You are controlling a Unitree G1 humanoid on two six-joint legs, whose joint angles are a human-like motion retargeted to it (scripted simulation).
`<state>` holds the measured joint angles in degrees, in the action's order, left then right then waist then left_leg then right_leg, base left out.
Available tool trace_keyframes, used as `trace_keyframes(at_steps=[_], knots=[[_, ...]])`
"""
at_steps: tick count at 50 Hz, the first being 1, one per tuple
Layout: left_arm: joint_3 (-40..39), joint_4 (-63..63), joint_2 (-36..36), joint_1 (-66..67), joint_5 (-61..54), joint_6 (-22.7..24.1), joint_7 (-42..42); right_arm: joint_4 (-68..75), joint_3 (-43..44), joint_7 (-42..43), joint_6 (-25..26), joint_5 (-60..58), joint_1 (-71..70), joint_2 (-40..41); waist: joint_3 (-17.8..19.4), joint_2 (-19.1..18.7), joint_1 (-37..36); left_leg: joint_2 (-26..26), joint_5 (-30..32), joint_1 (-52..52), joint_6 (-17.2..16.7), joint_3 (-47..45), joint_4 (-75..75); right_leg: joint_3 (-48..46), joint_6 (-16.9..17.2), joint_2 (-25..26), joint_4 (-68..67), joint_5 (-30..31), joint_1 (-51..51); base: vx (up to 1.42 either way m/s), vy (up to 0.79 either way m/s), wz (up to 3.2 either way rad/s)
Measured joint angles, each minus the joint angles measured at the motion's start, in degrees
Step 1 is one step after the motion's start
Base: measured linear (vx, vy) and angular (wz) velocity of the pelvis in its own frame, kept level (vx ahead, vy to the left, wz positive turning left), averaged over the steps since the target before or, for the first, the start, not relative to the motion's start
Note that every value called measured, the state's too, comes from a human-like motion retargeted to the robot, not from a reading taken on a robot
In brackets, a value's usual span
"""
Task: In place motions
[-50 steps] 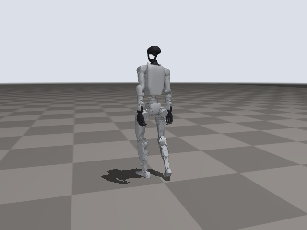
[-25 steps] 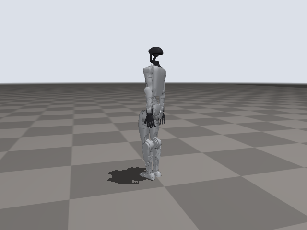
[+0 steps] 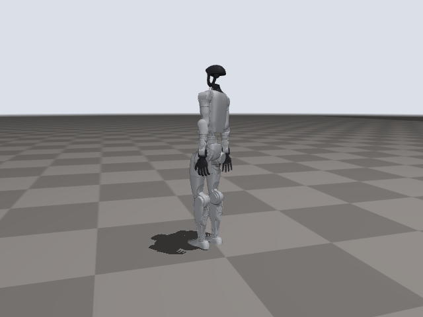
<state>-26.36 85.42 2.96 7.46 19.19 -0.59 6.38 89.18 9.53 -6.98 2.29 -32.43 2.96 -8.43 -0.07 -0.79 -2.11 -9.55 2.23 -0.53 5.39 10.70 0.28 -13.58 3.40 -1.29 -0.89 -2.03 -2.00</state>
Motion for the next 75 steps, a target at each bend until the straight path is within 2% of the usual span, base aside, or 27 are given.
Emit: trace_keyframes(at_steps=[20, 27, 31, 33, 35, 37, 40, 43, 45, 47, 48, 51, 55, 58, 62, 66, 67, 68, 69, 70, 72, 75], knots=[[-0.19, 1.59, -0.13, 0.38, -0.18, -0.27, -0.36, -1.35, -0.56, -0.32, -0.45, 0.02, 0.12, 0.3, 0.16, 0.75, 1.57, 0.89, -0.89, -0.02, -0.99, -0.07, 0.91, 0.67, -0.73, 0.67, -0.74, 0.48, 0.59, -0.01, -0.01, 0.01], [0.87, 0.66, -1.25, 0.55, -1.66, 2.1, -0.91, -3.94, 0.0, -1.41, -0.97, -1.06, -0.67, 0.3, 0.36, 2.68, 7.47, -1.41, -3.29, -0.14, -1.36, 3.1, 7.12, -1.54, 1.04, -3.51, -3.38, 0.37, 2.65, -0.04, 0.0, 0.37], [1.29, 0.17, -1.77, -0.12, -4.19, 4.24, -1.43, -6.78, -0.19, -2.28, -1.87, -1.7, -0.71, 0.11, 1.13, 3.41, 6.58, -4.82, -0.96, -0.1, 0.28, 12.18, 10.66, 2.87, 1.66, -4.77, -3.97, 2.24, 4.31, -0.02, 0.06, -1.22], [1.87, 0.03, -1.6, -0.85, -4.42, 4.09, -0.79, -8.3, -0.6, -2.61, -2.25, -1.91, -0.81, -0.05, 1.88, 3.87, 4.54, -6.09, -0.79, 1.13, -0.5, 19.24, 10.44, 7.28, 1.92, -4.68, -4.11, 3.68, 5.41, 0.0, 0.1, -2.52], [3.34, -0.46, -0.62, -1.72, -3.12, 3.33, 0.55, -9.77, -0.99, -3.29, -2.6, -2.11, -1.27, -0.21, 2.94, 4.01, 1.49, -5.84, -1.09, 2.43, -2.01, 21.98, 9.27, 12.97, 2.19, -3.45, -4.08, 5.41, 6.54, 0.02, 0.1, -3.25], [5.59, -1.38, 0.86, -2.08, -0.75, 2.43, 1.44, -10.93, -1.43, -4.08, -2.74, -2.7, -1.9, -0.21, 3.34, 3.69, -1.45, -4.84, -2.5, 1.07, -2.06, 15.5, 9.38, 19.39, 2.69, -1.13, -3.49, 7.69, 7.91, 0.02, 0.1, -3.72], [9.33, -2.25, 3.2, -2.55, 2.29, 1.73, 2.3, -12.89, -2.6, -4.65, -3.02, -3.24, -2.66, -0.19, 3.89, 3.58, -4.81, -1.94, -5.06, -2.87, 2.25, -4.84, 9.48, 29.74, 3.73, 2.83, -2.78, 11.8, 10.2, -0.07, 0.07, -3.6], [11.08, -2.81, 4.73, -3.79, 3.8, 1.66, 3.72, -14.57, -3.86, -4.67, -3.84, -2.31, -3.76, -0.08, 4.05, 2.93, 7.59, -0.95, -4.66, 1.7, 1.47, -1.08, 3.3, 25.92, 2.67, 3.8, -2.38, 13.19, 12.24, -0.3, 0.07, -0.76], [9.29, -3.73, 5.66, -4.67, 3.79, 1.77, 4.81, -14.81, -6.34, -4.29, -4.1, -1.0, -5.67, 0.24, 5.86, 3.39, 10.9, 0.41, -4.62, 1.48, 1.77, -8.67, 2.16, 27.74, 0.01, 5.94, -2.89, 13.83, 13.8, -0.52, 0.07, -2.43], [9.03, -4.2, 6.6, -5.38, 3.26, 2.12, 5.42, -14.35, -6.79, -3.86, -4.25, -0.21, -6.82, 0.42, 7.67, 3.06, 13.2, 1.37, -4.76, 2.0, 2.27, -11.68, 1.08, 20.1, -3.87, 5.21, -2.84, 11.43, 15.04, -0.55, 0.07, -2.78], [9.02, -4.07, 7.0, -5.85, 3.08, 2.23, 5.7, -13.85, -6.58, -3.85, -4.21, -0.03, -7.29, 0.34, 8.32, 2.87, 14.21, 1.99, -4.88, 2.43, 2.44, -14.38, 0.38, 13.63, -4.72, 3.71, -2.49, 9.68, 15.36, -0.43, 0.1, -2.67], [8.22, -2.1, 7.15, -6.91, 3.71, 1.73, 6.5, -11.89, -4.95, -3.83, -3.05, -0.8, -7.82, -0.69, 9.13, 1.84, 14.52, 3.88, -5.8, 3.69, 2.54, -24.2, -1.25, -0.55, -5.9, 0.63, -2.22, 4.67, 15.16, -0.38, 0.08, -3.01], [8.86, 0.73, 6.65, -6.54, 4.87, 0.93, 9.58, -9.48, -2.02, -1.76, -0.73, -0.8, -7.28, -2.59, 7.61, -0.82, 15.15, 7.08, -8.23, 3.75, 1.88, -38.66, -1.27, -21.25, -6.54, -3.4, -2.93, 0.58, 13.35, -0.28, 0.06, -3.33], [8.83, 0.85, 6.14, -5.07, 6.44, 1.17, 11.03, -8.8, -0.64, -1.16, -0.4, 0.95, -7.71, -3.46, 6.34, -2.56, 17.92, 8.62, -10.02, 3.7, 0.91, -49.22, -1.22, -30.71, -7.79, -4.62, -4.27, -1.07, 11.33, -0.3, 0.07, -3.2], [7.43, 0.09, 5.09, -3.6, 7.94, 1.52, 10.57, -8.67, 0.87, -0.38, -0.2, 3.44, -10.16, -4.09, 6.73, -4.92, 21.55, 10.0, -12.48, 3.72, -0.36, -59.77, -0.59, -36.02, -9.2, -4.95, -6.89, -3.06, 8.3, -0.33, 0.1, -3.12], [2.72, -1.53, 2.85, -1.27, 7.48, 1.57, 8.85, -7.92, 2.52, 1.66, 0.13, 5.83, -11.21, -3.66, 6.36, -7.31, 22.27, 11.69, -14.48, 4.32, -2.79, -68.87, 1.01, -37.21, -9.28, -4.57, -9.26, -6.26, 5.25, -0.07, 0.04, -3.18], [0.94, -2.29, 2.22, -0.27, 7.12, 1.77, 8.27, -7.46, 2.78, 2.19, 0.24, 6.52, -10.95, -3.39, 5.88, -7.35, 22.4, 11.83, -14.93, 4.64, -3.51, -70.78, 1.8, -36.92, -8.07, -4.52, -8.97, -6.88, 4.41, 0.12, -0.14, -2.72], [-0.89, -3.07, 1.69, 0.8, 6.55, 2.19, 7.61, -6.86, 2.88, 2.7, 0.37, 7.34, -10.49, -3.13, 5.15, -6.7, 22.57, 11.39, -15.45, 5.03, -4.14, -72.42, 2.93, -37.0, -4.71, -4.81, -7.75, -7.53, 3.34, 0.17, -0.16, -2.37], [-2.2, -3.65, 1.4, 1.87, 5.77, 2.88, 6.81, -6.02, 3.07, 3.12, 0.48, 8.32, -9.82, -2.92, 4.63, -5.96, 22.85, 11.22, -15.75, 5.84, -4.48, -73.26, 4.34, -35.26, -5.39, -4.07, -6.6, -7.0, 3.58, 0.21, -0.19, -1.97], [-3.24, -4.13, 1.24, 2.96, 4.9, 3.7, 5.94, -5.06, 3.29, 3.5, 0.59, 9.39, -9.05, -2.74, 4.22, -5.19, 23.18, 11.17, -15.95, 6.86, -4.68, -73.72, 5.89, -32.6, -8.1, -2.83, -5.48, -5.9, 4.47, 0.23, -0.18, -2.46], [-3.73, -3.96, 1.31, 4.23, 3.32, 3.78, 3.68, -2.29, 4.3, 3.57, 1.06, 11.37, -7.6, -2.91, 2.62, -2.94, 17.46, 11.49, -14.9, 8.35, -5.04, -75.7, 10.43, -24.23, -7.69, -4.93, -7.26, -6.03, 5.88, 0.23, -0.18, -2.66], [-2.99, -2.87, 2.53, 6.18, 1.67, 3.34, 2.11, 1.17, 5.81, 3.82, 2.17, 11.6, -5.56, -2.99, 2.35, 2.02, 14.33, 12.23, -12.52, 9.53, -1.28, -70.64, 20.79, -17.56, -8.49, -7.51, -7.43, -5.53, 5.92, 0.21, -0.3, -1.78]])
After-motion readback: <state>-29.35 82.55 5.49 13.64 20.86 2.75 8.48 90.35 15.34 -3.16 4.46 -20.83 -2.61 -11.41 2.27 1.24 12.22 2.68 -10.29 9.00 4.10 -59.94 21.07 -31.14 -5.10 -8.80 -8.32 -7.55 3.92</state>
